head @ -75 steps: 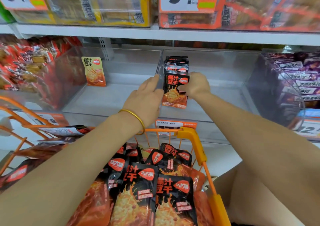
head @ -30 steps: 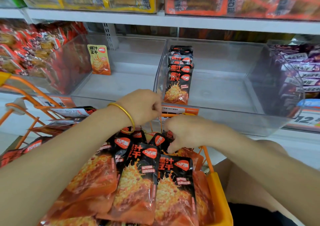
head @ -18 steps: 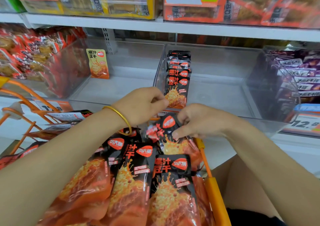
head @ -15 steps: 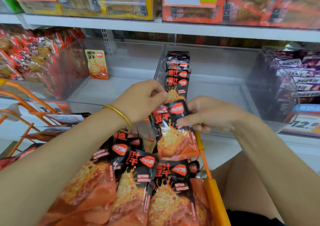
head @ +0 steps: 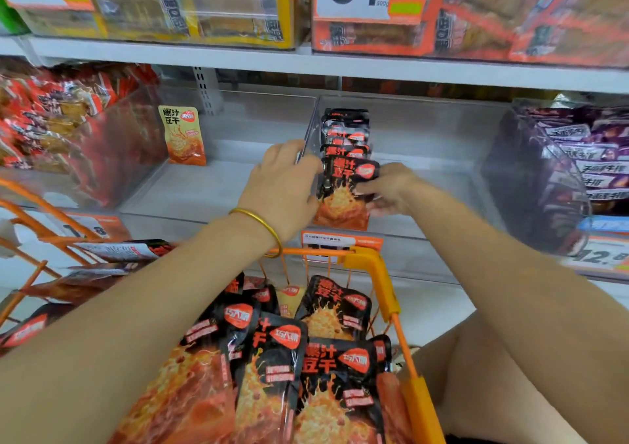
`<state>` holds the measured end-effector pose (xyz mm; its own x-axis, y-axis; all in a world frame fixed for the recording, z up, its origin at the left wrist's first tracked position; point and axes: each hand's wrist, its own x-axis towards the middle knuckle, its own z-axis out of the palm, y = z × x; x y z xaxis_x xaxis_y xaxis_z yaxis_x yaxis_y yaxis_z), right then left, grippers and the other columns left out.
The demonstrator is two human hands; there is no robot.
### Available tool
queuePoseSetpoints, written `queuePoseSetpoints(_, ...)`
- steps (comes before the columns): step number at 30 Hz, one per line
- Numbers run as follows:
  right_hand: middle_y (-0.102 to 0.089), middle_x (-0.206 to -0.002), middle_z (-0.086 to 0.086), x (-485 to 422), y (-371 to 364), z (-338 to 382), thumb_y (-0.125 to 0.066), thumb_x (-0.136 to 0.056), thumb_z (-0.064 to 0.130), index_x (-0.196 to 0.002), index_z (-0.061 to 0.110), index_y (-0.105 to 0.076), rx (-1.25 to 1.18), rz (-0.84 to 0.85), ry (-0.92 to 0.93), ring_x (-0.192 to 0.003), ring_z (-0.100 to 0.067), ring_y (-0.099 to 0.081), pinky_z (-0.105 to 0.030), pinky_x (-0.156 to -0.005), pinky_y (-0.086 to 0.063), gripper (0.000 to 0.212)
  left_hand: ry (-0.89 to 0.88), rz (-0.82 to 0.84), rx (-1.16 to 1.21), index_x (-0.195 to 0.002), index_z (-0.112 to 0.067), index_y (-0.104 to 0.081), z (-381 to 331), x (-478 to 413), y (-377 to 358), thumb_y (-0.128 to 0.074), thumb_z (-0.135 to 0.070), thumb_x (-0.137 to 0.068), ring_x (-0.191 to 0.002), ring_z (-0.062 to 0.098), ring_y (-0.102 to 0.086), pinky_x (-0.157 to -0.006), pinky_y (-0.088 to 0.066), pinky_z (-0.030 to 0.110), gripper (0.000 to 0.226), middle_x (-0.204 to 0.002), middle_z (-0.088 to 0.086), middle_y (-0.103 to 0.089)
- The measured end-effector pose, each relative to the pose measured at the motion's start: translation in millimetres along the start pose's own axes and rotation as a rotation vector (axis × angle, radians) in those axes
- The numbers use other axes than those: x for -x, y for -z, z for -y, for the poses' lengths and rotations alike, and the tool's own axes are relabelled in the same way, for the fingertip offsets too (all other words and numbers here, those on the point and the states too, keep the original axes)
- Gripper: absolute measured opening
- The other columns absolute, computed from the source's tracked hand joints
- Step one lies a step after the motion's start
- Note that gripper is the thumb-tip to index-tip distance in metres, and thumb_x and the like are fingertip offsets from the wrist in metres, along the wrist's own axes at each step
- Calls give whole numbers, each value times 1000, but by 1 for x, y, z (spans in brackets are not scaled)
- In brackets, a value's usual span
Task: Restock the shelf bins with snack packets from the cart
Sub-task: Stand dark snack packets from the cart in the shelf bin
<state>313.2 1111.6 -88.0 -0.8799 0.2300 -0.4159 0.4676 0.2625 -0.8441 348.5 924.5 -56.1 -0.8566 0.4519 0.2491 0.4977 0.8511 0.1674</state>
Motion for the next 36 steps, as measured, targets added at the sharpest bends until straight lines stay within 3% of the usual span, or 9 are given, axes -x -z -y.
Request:
queuePoseSetpoints(3, -60, -90, -12, -16, -12, -3, -69, -84, 6, -117, 3, -53, -16, 0, -88, -68, -21, -57, -38, -67, -54, 36, -26, 4, -64, -124, -9, -52, 0, 0, -2, -53, -11, -86, -130, 31, -27, -104, -30, 46, 38, -142, 12, -31)
queuePoseSetpoints(5, -62, -105, -12, -23, -20, -4, -75, -78, 7, -116, 5, -55, 24, -5, -112, -77, -21, -58, -36, -66, -53, 44, -42, -16, -74, -122, -6, -53, 1, 0, -3, -52, -9, -86, -128, 33, -30, -102, -33, 46, 36, -141, 14, -33)
queuePoseSetpoints(7, -64, -104, -12, -27, -27, -6, -80, -73, 9, -109, 6, -57, 132, -28, -103, -75, -19, -57, -35, -64, -54, 43, -55, -15, -81, -122, -6, -53, 2, 0, -4, -51, -7, -85, -127, 33, -30, -101, -34, 44, 37, -141, 14, -32)
queuePoseSetpoints(10, -64, -113, -12, -34, -34, -8, -84, -67, 14, -115, 2, -56, 299, -80, -31, -97, -25, -62, -40, -86, -54, 57, -60, -4, -98, -123, -8, -52, 2, 0, -4, -51, -8, -83, -128, 30, -28, -99, -34, 40, 39, -143, 11, -29)
queuePoseSetpoints(13, -61, -119, -10, -38, -34, -9, -83, -69, 15, -119, 4, -53, 350, -134, 53, -111, -27, -58, -40, -96, -49, 60, -61, -13, -81, -122, -8, -52, 2, 0, -4, -49, -5, -84, -126, 31, -28, -97, -35, 40, 39, -142, 12, -30)
queuePoseSetpoints(20, -50, -125, -15, -46, -35, -7, -82, -70, 19, -124, 6, -38, 410, -385, 191, -113, -32, -54, -42, -94, -48, 71, -63, -29, -39, -111, -4, -57, 2, 1, -4, -50, 2, -80, -119, 33, -33, -93, -38, 44, 32, -133, 15, -37)
queuePoseSetpoints(27, -49, -130, -15, -53, -36, -1, -84, -68, 20, -125, 8, -32, 141, -375, -25, -116, -32, -53, -40, -93, -49, 78, -56, -27, -42, -111, -6, -57, 1, 1, -4, -50, 1, -82, -121, 31, -31, -92, -38, 40, 31, -134, 13, -35)
queuePoseSetpoints(31, -57, -124, -10, -55, -41, -5, -83, -68, 22, -121, 9, -44, 219, -321, 42, -114, -29, -55, -41, -96, -47, 67, -53, -26, -32, -110, -7, -57, 1, 1, -4, -50, 2, -81, -121, 31, -31, -93, -38, 39, 31, -133, 13, -35)
queuePoseSetpoints(36, -51, -124, -11, -56, -44, -8, -80, -67, 17, -122, 18, -37, 228, -382, 143, -112, -32, -53, -46, -95, -47, 70, -58, -40, -22, -108, -6, -59, 1, 1, -5, -50, 3, -80, -121, 32, -32, -93, -38, 42, 30, -133, 14, -36)
